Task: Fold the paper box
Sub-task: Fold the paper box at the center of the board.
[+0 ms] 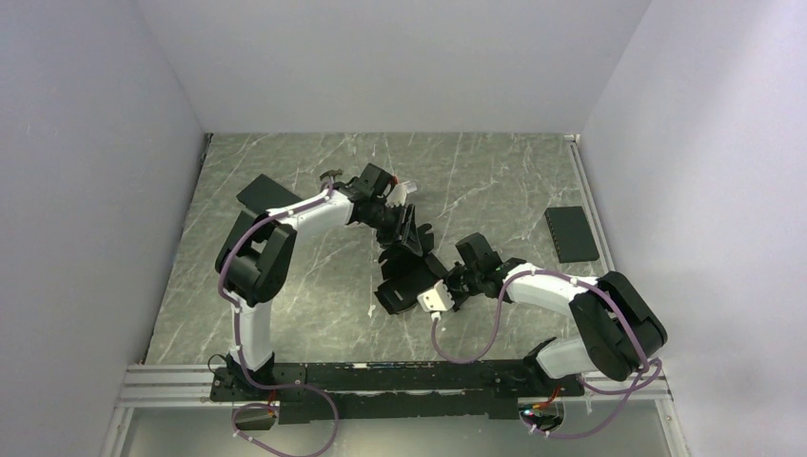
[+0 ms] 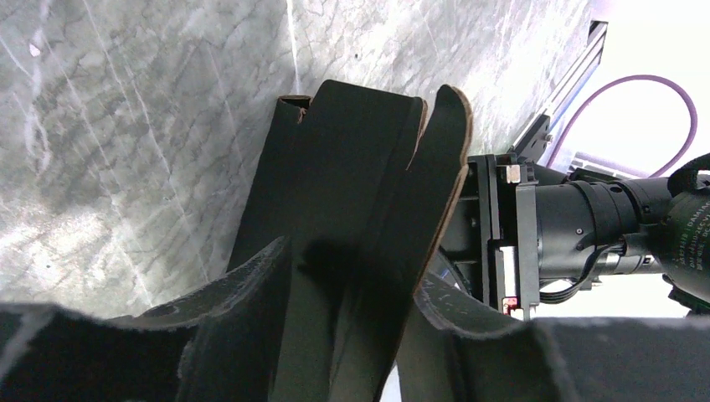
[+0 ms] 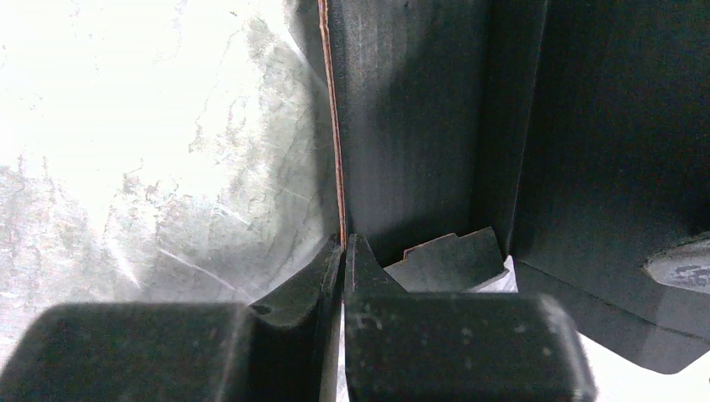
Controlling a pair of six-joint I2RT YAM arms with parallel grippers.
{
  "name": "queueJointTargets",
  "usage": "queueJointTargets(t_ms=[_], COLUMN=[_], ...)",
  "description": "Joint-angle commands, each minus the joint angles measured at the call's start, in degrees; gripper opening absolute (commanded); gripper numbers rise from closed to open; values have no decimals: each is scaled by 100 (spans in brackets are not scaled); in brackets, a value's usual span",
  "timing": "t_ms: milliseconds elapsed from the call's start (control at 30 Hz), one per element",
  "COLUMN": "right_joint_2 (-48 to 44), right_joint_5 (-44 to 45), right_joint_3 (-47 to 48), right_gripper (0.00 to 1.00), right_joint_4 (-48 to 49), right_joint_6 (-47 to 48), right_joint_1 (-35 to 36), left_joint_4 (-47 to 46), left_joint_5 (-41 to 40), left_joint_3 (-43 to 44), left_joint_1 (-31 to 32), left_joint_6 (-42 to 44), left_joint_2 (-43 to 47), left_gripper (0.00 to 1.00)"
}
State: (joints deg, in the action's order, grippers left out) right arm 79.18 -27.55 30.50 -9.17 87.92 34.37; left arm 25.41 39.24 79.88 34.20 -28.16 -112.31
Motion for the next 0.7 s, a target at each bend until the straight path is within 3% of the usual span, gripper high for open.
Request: queueJointTargets(t_ms=[0,333,667], right_joint_2=[-1,19,-13], right_joint_5=[-336,-659,-668], right_joint_3=[153,326,305], right_gripper=[0,0,0], right_joint_4=[-48,-523,-639], right_joint_6=[173,601,849], right_joint_1=[-10,-18,-18], left_joint_4=[219,686,787], left_joint_5=[-149,-329,-415], left_joint_3=[-23,485,559], left_joint_1=[91,98,-67], left_joint_6=[57,524,819], left_joint_2=[231,277,578], left_gripper=[52,66,70])
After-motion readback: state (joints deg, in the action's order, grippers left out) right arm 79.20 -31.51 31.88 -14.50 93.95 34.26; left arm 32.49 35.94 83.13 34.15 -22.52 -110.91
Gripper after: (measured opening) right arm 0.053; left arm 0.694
